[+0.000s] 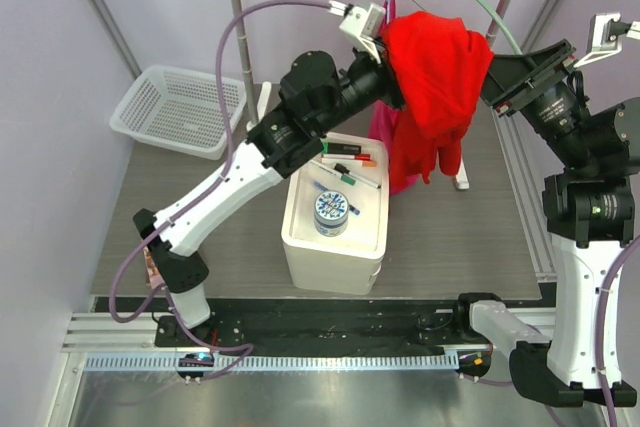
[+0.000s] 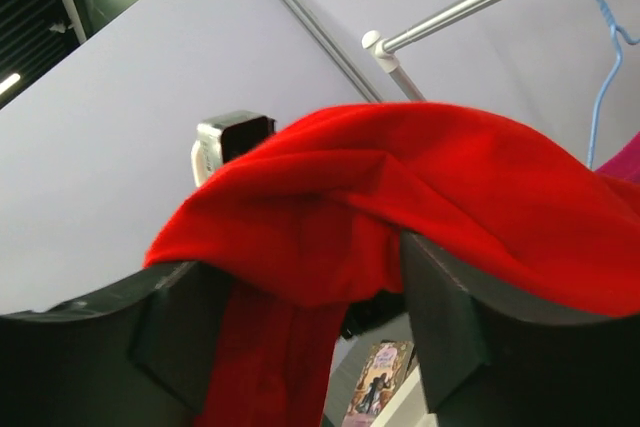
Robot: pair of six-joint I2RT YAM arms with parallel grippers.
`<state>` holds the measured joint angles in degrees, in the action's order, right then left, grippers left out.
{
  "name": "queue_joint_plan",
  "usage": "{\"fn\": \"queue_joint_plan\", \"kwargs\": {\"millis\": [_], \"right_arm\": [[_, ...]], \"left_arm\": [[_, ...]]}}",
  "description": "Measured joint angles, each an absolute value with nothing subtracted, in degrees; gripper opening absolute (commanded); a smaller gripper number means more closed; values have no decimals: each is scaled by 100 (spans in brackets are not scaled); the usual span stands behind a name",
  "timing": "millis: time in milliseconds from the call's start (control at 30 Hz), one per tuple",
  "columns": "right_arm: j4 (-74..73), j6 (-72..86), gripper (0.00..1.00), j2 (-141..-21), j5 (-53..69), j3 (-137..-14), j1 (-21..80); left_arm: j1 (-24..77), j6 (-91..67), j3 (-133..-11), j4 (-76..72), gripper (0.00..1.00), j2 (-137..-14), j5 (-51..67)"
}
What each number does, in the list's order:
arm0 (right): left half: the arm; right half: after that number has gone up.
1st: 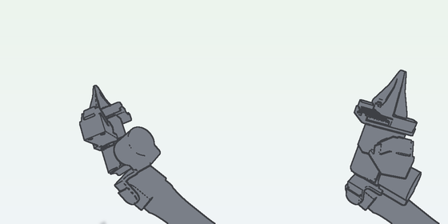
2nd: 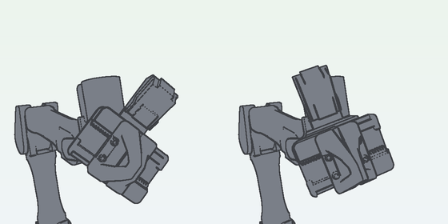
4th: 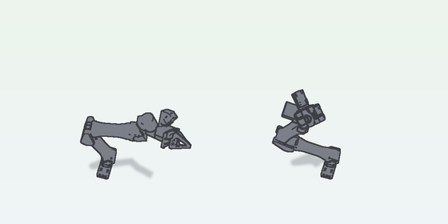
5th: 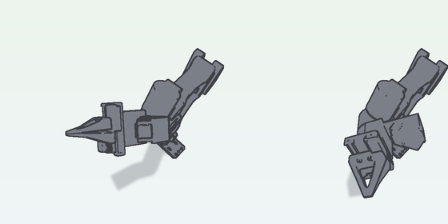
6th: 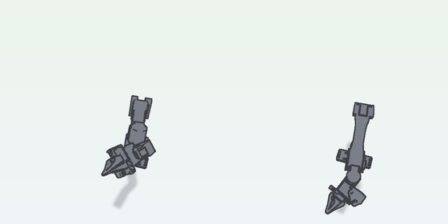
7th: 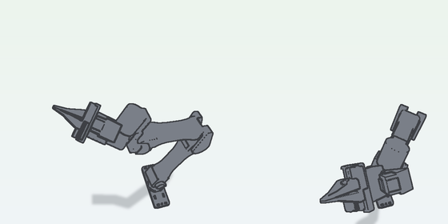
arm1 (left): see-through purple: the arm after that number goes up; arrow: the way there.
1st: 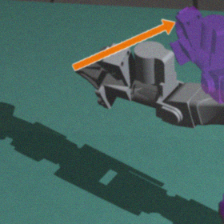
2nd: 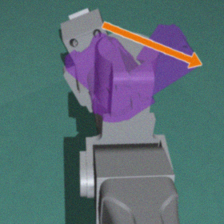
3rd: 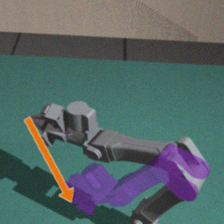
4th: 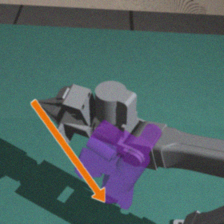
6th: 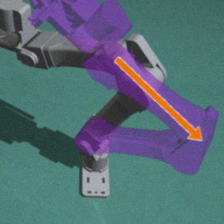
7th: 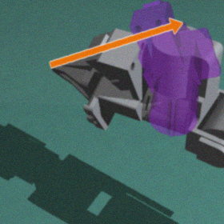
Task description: Remove the t-shirt from the hanger
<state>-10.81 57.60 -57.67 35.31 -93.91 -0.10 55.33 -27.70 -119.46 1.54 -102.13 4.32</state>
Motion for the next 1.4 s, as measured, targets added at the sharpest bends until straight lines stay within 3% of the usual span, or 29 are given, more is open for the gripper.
{"fn": "queue_joint_plan", "kwargs": {"millis": [267, 367, 433, 967, 1133, 1400], "right_arm": [[-1455, 4952, 86, -5496, 3275, -9386, -10], [-1678, 4665, 98, -5448, 3127, -9478, -10], [-1826, 4466, 100, -5422, 2989, -9546, -10], [-2237, 3728, 100, -5699, 2700, -9572, 191], [-2237, 3667, 100, -5867, 2698, -9520, 364], [-2342, 3540, 100, -5981, 2661, -9406, 609]], "left_arm": [[5116, -2110, -13362, 934, 0, -10084, 148], [4794, -1835, -13769, 1157, 0, -9939, 14], [4475, -1702, -13804, 1304, 0, -9745, -60], [-67, -2652, -13133, 2344, 0, -9367, 856], [-714, -3179, -13135, 2191, 0, -9673, 1164], [-770, -3520, -13343, 2075, 0, -10545, 1302]]}}
